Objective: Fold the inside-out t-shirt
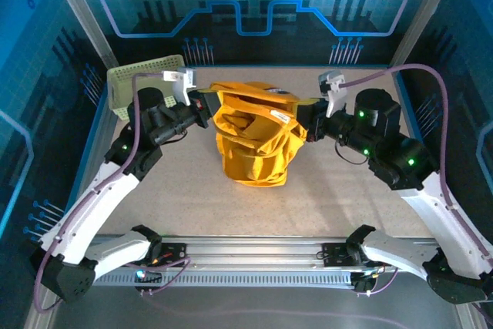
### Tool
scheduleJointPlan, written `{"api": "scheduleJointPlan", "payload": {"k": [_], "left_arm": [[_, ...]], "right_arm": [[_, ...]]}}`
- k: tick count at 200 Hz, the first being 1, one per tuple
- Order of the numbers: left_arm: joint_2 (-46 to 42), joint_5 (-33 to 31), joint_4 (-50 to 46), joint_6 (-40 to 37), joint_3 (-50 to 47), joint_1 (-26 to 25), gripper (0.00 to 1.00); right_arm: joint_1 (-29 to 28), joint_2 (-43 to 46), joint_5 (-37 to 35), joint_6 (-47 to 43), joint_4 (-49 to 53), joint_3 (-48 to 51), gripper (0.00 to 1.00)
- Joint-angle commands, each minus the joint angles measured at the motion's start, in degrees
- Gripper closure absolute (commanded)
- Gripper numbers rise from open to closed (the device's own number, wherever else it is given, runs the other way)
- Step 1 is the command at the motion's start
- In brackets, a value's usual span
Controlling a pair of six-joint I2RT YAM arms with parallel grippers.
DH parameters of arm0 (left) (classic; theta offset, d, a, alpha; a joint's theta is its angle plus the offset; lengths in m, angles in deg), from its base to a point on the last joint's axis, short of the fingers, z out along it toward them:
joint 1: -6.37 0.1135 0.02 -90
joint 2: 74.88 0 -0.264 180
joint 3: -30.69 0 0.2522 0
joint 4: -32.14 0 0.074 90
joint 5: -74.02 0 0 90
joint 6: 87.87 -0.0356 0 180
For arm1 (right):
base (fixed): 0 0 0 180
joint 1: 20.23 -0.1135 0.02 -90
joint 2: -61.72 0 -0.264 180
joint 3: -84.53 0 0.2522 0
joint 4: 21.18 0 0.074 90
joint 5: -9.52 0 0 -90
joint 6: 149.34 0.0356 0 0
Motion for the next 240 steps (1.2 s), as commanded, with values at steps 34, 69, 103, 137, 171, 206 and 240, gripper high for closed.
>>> {"api": "scheduleJointPlan", "payload": {"k": [34, 69, 103, 137, 171, 206, 240], "left_arm": [[6.8, -9.0, -13.1, 2.2, -12.0, 1.7, 1.0], [8.1, -13.2, -16.0, 5.0, -17.8, 4.0, 0.96], [11.2, -16.7, -18.7, 7.3, -19.3, 5.2, 0.81], [7.7, -26.8, -25.0, 10.0, -18.6, 0.2, 0.5], [-1.0, -27.9, -19.3, 10.7, -21.4, -12.0, 0.34], [3.7, -20.5, -7.9, 5.9, -22.0, -20.2, 0.22], [14.1, -22.2, -4.4, 0.3, -17.0, -26.2, 0.23]], "right_arm": [[-3.9, -11.9, 1.4, 4.2, -2.6, 15.0, 0.56], [2.3, -15.8, 3.6, 4.7, -3.8, 18.7, 0.43], [2.3, -19.5, 1.8, 4.6, -5.4, 22.4, 0.38], [2.5, -21.1, -4.7, 6.4, -6.0, 25.7, 0.29], [2.9, -25.0, -4.0, 5.8, -7.5, 24.6, 0.37], [2.9, -26.9, -2.9, 5.0, -6.8, 19.5, 0.87], [1.9, -22.6, -0.6, 5.7, -3.3, 15.1, 1.0]]}}
